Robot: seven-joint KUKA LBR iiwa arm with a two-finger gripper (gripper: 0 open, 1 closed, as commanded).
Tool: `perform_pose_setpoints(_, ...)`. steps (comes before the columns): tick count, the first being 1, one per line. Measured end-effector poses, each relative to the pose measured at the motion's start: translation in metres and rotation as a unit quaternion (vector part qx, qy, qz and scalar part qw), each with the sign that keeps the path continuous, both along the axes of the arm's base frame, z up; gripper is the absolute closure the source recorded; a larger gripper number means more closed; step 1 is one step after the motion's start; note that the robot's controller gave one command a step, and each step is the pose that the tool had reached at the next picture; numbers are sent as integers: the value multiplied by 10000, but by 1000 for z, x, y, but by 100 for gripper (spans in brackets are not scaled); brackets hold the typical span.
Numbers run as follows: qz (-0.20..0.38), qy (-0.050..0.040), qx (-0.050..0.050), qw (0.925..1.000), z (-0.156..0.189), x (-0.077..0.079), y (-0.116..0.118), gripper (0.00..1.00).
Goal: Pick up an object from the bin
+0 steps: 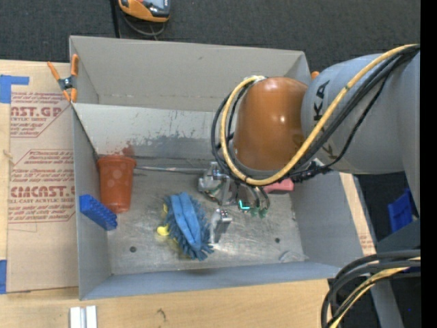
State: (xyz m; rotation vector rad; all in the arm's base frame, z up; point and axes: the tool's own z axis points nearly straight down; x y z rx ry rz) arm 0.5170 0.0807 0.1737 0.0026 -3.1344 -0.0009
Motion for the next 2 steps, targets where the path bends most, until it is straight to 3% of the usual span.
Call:
perform_pose_setpoints(1, -5, -38, 3, 10000, 4, 2, 0, 0)
perform_pose_setpoints(2, -378, 45, -1, 9993, -97, -27, 6, 100)
